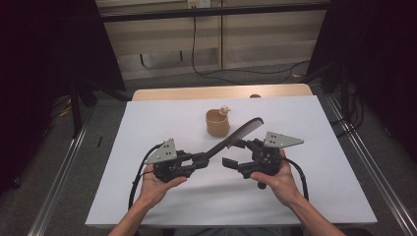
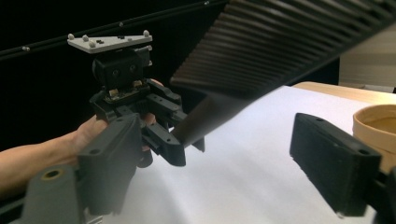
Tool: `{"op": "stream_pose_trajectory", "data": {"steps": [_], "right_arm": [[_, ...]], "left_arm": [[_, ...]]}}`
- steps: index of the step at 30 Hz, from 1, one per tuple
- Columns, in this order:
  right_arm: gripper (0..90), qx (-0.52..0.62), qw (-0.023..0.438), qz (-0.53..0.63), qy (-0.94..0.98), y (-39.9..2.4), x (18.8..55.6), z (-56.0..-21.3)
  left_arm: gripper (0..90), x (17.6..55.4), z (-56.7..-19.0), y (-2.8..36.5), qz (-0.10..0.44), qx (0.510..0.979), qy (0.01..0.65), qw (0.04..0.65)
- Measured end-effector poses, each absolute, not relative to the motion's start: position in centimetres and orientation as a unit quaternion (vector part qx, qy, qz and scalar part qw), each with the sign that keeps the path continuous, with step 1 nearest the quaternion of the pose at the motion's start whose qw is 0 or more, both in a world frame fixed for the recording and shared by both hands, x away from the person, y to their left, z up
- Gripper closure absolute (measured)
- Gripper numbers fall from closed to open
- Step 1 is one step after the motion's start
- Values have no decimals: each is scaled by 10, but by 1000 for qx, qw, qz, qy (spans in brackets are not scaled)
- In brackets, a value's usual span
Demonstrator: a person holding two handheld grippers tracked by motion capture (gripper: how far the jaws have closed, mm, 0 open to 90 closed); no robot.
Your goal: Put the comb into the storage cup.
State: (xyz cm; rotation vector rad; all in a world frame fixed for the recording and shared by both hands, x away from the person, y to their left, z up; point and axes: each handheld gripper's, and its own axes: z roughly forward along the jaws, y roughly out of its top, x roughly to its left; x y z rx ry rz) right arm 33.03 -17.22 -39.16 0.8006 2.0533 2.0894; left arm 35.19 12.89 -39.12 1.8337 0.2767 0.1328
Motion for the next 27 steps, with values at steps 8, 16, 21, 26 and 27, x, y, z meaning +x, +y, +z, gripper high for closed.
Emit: {"op": "stream_pose_trajectory", "data": {"steps": [8,16,21,26,27], "right_arm": [[275,261,41,699,665,-166,335,-390],[416,266,22,713,649,-163,337,-393],[514,270,11,720,639,-162,338,-394],[565,275,3,725,632,-160,339,-397],[574,275,3,725,631,-160,340,-397]], "left_arm": [[727,352,-390,129,57,789,118,600],[727,351,-389,128,57,788,117,601],[727,350,-389,129,60,788,118,601],[726,351,-389,129,57,788,116,602],[726,351,-389,129,57,788,117,602]]}}
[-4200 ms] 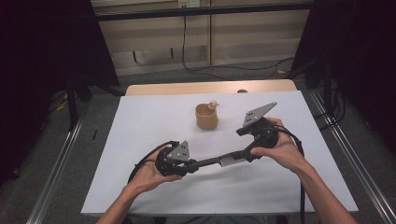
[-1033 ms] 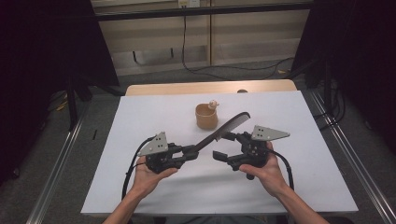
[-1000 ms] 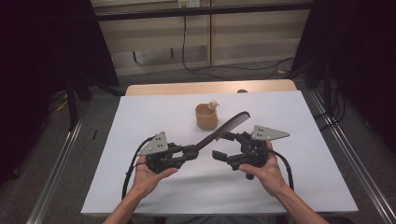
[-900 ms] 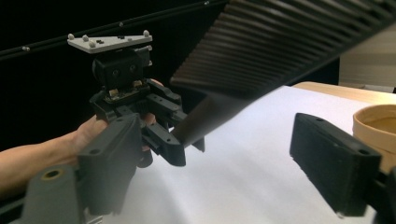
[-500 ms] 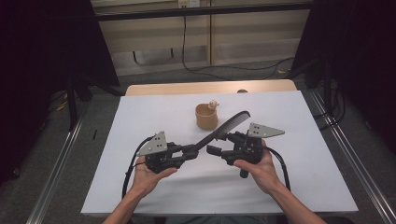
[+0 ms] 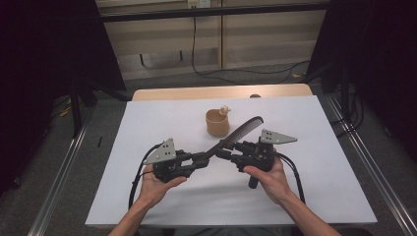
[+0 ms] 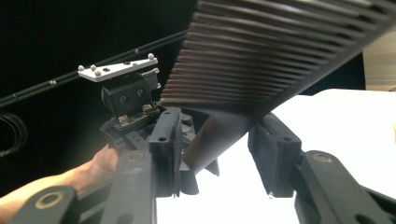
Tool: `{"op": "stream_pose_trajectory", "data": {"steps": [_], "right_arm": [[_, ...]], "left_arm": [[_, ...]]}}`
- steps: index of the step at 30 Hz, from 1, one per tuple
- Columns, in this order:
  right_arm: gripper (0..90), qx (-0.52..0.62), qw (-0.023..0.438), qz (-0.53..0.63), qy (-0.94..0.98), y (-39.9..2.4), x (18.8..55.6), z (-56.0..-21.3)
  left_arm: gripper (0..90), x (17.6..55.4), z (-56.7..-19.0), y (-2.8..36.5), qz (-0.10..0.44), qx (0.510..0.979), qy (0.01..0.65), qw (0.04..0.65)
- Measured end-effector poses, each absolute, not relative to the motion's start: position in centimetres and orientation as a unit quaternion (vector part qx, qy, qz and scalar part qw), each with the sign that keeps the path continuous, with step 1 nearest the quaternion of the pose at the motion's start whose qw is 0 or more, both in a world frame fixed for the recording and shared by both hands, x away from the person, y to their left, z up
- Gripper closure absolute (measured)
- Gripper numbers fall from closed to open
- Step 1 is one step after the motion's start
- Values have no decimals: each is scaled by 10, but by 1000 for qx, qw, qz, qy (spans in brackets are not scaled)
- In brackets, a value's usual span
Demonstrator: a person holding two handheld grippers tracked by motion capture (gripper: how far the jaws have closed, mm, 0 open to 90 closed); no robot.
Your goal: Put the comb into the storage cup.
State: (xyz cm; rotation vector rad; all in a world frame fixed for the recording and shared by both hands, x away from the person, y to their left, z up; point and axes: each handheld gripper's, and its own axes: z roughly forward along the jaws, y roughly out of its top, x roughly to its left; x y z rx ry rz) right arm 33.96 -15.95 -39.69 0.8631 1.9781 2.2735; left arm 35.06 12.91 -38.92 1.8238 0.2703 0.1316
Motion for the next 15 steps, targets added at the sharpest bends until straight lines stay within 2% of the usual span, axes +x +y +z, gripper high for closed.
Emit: {"op": "stream_pose_trajectory", "data": {"steps": [8,15], "right_arm": [[650,283,-6,731,621,-159,341,-399],[658,287,-10,729,621,-158,341,-400]], "left_arm": [[726,351,-389,129,54,787,115,604],[726,351,-390,129,56,789,114,601]]}}
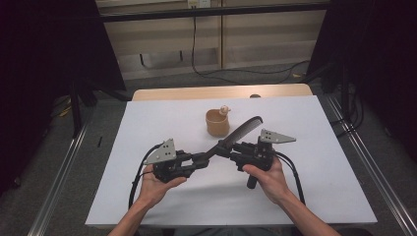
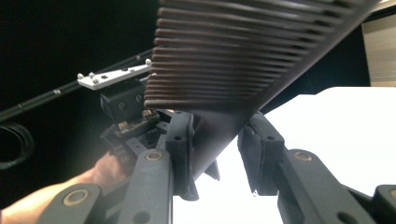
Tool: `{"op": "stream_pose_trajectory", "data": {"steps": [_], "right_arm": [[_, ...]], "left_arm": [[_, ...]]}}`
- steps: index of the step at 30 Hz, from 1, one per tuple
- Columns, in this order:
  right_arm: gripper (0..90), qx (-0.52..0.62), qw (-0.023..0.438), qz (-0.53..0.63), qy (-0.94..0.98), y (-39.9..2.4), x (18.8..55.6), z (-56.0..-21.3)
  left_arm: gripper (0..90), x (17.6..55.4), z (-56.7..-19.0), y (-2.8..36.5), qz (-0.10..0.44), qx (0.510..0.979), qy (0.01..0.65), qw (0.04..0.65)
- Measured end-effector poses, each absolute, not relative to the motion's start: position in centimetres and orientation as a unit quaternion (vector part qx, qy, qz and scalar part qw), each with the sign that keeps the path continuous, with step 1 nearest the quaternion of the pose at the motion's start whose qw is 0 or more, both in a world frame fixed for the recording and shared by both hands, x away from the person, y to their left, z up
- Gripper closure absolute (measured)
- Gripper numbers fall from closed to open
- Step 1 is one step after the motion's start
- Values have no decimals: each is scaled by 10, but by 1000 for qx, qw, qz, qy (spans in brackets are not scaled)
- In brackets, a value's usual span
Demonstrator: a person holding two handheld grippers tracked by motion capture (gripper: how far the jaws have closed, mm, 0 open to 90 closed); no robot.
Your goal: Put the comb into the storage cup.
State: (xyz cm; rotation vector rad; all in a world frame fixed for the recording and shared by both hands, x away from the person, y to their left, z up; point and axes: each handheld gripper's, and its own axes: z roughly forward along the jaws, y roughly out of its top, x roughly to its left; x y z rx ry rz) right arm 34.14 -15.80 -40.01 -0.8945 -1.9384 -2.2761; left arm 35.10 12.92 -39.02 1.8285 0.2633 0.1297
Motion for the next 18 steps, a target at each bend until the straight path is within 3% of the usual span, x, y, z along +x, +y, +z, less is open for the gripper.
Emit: {"op": "stream_pose_trajectory", "data": {"steps": [18], "right_arm": [[711,-302,50,-732,-608,-158,343,-403]], "left_arm": [[725,351,-394,126,66,797,107,591]]}}
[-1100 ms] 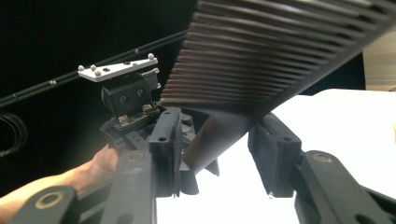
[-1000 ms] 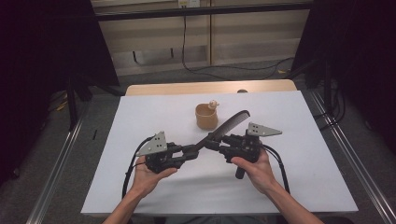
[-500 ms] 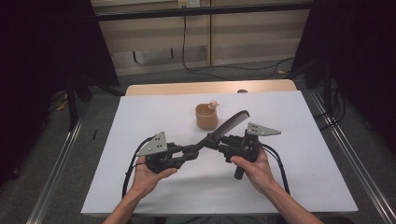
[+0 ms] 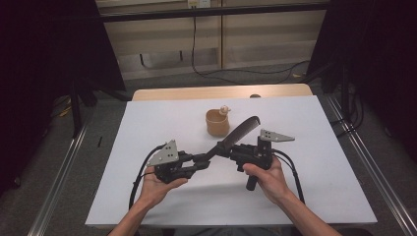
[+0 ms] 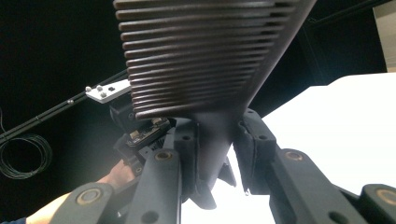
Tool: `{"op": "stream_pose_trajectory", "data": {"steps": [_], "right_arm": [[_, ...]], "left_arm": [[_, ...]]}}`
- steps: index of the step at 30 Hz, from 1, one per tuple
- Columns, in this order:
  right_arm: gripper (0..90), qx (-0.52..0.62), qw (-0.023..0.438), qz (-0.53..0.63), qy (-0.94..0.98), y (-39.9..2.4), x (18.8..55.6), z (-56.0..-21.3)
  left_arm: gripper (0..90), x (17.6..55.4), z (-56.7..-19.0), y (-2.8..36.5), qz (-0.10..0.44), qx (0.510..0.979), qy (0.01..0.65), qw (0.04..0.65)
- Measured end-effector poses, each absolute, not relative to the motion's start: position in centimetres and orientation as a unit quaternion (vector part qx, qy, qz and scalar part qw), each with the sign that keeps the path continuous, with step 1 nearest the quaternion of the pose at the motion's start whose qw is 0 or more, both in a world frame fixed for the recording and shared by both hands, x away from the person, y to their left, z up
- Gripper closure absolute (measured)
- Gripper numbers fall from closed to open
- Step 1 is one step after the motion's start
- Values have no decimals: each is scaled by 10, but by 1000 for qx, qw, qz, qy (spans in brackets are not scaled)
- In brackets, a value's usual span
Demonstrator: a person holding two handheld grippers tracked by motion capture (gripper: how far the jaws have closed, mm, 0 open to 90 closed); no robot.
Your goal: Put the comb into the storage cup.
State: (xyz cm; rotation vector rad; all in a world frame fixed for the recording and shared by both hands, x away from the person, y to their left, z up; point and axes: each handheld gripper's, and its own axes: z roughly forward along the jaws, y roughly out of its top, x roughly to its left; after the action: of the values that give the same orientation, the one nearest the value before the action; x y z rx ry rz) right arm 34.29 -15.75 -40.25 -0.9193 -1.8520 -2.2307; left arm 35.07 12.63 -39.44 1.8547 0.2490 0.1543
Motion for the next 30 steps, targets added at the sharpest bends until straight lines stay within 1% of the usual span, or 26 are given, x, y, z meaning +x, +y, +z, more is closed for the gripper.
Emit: {"op": "stream_pose_trajectory", "data": {"steps": [7,11,15,17,19,23,25,30], "right_arm": [[715,-304,51,-733,-607,-157,344,-403],[716,-303,48,-732,-608,-157,344,-403],[720,-302,47,-730,-612,-157,344,-403],[721,-302,47,-731,-611,-157,344,-403],[721,-302,45,-729,-612,-157,344,-403],[721,-301,44,-728,-614,-158,345,-403],[721,-301,43,-728,-615,-157,345,-403],[721,-300,37,-726,-617,-160,346,-402]], "left_arm": [[721,351,-395,125,63,796,117,591],[704,352,-395,126,60,793,125,593],[584,352,-393,128,60,789,137,596],[507,352,-393,128,59,789,147,593],[493,352,-394,129,61,789,148,593],[413,352,-394,127,60,790,154,590],[395,351,-394,126,60,792,156,587],[249,352,-395,127,66,790,167,586]]}}
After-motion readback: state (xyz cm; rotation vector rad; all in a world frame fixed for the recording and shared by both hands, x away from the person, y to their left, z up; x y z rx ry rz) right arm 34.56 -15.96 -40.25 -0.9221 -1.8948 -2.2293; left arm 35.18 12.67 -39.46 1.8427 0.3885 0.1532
